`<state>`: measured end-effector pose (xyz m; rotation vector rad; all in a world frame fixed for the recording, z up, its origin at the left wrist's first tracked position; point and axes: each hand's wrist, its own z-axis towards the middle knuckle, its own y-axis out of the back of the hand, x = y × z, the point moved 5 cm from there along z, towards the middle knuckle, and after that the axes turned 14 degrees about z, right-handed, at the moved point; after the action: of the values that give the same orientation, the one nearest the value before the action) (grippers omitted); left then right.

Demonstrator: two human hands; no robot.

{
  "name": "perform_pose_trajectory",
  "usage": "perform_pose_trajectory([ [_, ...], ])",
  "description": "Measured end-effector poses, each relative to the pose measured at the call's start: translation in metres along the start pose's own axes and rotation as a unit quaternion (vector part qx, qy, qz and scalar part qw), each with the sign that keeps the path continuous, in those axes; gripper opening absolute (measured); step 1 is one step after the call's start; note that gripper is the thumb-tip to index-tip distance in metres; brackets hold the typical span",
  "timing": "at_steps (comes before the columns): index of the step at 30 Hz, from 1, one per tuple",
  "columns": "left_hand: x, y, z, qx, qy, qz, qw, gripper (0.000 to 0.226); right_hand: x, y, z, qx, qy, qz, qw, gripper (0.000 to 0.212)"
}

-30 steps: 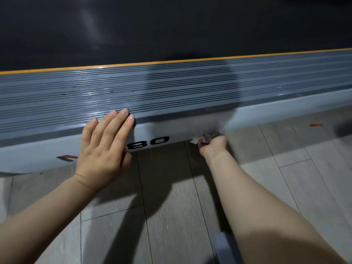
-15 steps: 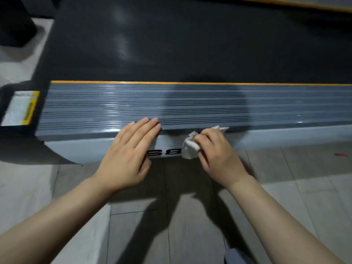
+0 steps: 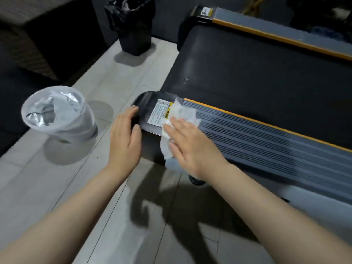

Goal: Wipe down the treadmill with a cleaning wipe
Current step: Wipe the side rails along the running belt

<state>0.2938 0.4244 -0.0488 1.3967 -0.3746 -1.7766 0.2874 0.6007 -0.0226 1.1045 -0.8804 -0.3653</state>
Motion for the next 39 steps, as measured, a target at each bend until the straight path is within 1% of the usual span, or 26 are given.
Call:
perform_pose_trajectory([
  [2,0.02,0.004,0.001,0.013,0.121,-0.07,0.99,0.043,0.009,-0.014,0.034,0.093,0.005,-0.015,0.996,0.06],
  [3,0.03,0.003,0.001,0.025,0.172,-0.092,0.98,0.042,0.006,-0.019,0.051,0.119,-0.018,-0.027,0.992,0.069],
  [5,0.046,0.0,-0.001,0.04,0.228,-0.115,0.966,0.041,-0.003,-0.02,0.083,0.122,-0.088,-0.033,0.988,0.086],
  [6,0.052,-0.003,-0.002,0.043,0.244,-0.123,0.961,0.041,-0.007,-0.018,0.097,0.11,-0.129,-0.012,0.985,0.089],
  [8,0.061,-0.008,-0.004,0.044,0.278,-0.159,0.946,0.04,-0.008,-0.017,0.114,0.091,-0.183,0.018,0.979,0.084],
  [9,0.066,-0.011,-0.005,0.045,0.294,-0.185,0.937,0.038,-0.001,-0.02,0.113,0.097,-0.182,0.004,0.979,0.081],
  [10,0.071,-0.014,-0.007,0.048,0.308,-0.21,0.927,0.036,0.009,-0.023,0.107,0.11,-0.157,-0.017,0.981,0.077],
  [13,0.082,-0.018,-0.01,0.069,0.351,-0.275,0.893,0.037,0.043,-0.028,0.064,0.146,-0.047,-0.026,0.988,0.065],
  [14,0.083,-0.018,-0.011,0.072,0.355,-0.283,0.888,0.038,0.048,-0.026,0.053,0.152,-0.028,-0.019,0.988,0.062],
  [17,0.083,-0.021,-0.013,0.061,0.338,-0.267,0.901,0.034,0.044,-0.017,0.044,0.168,-0.01,-0.023,0.986,0.055],
  [18,0.082,-0.021,-0.013,0.05,0.338,-0.271,0.9,0.034,0.039,-0.015,0.048,0.172,-0.011,-0.029,0.985,0.055],
  [20,0.086,-0.022,-0.013,0.032,0.347,-0.262,0.9,0.035,0.025,-0.015,0.062,0.169,-0.034,-0.044,0.984,0.063],
  [22,0.085,-0.022,-0.014,0.011,0.343,-0.263,0.902,0.038,0.01,-0.016,0.086,0.128,-0.064,-0.04,0.989,0.07],
  [24,0.082,-0.026,-0.017,-0.023,0.346,-0.292,0.891,0.042,-0.003,-0.016,0.114,0.097,-0.101,-0.006,0.99,0.06],
  [25,0.082,-0.027,-0.018,-0.04,0.35,-0.299,0.887,0.043,-0.006,-0.017,0.124,0.103,-0.11,0.011,0.988,0.053],
  [26,0.081,-0.028,-0.017,-0.061,0.352,-0.311,0.881,0.042,-0.005,-0.02,0.129,0.116,-0.097,0.016,0.988,0.048],
  [28,0.09,-0.029,-0.016,-0.08,0.366,-0.32,0.87,0.043,0.014,-0.027,0.124,0.13,-0.018,0.026,0.991,0.045],
  [30,0.101,-0.031,-0.014,-0.06,0.372,-0.336,0.863,0.031,0.037,-0.038,0.109,0.142,0.071,0.036,0.987,0.047],
  [31,0.107,-0.032,-0.014,-0.043,0.372,-0.353,0.857,0.03,0.041,-0.04,0.106,0.16,0.086,0.038,0.983,0.047],
  [33,0.116,-0.034,-0.012,-0.035,0.381,-0.372,0.845,0.038,0.032,-0.035,0.121,0.185,0.049,0.039,0.981,0.039],
  [35,0.122,-0.032,-0.009,-0.034,0.39,-0.358,0.848,0.04,0.012,-0.03,0.153,0.18,-0.011,0.022,0.983,0.031],
  [37,0.128,-0.03,-0.005,0.0,0.393,-0.368,0.843,0.04,-0.007,-0.034,0.183,0.178,-0.086,0.004,0.98,0.03],
  [39,0.136,-0.026,0.001,0.05,0.409,-0.39,0.824,0.042,-0.013,-0.047,0.201,0.2,-0.146,-0.045,0.968,0.022],
])
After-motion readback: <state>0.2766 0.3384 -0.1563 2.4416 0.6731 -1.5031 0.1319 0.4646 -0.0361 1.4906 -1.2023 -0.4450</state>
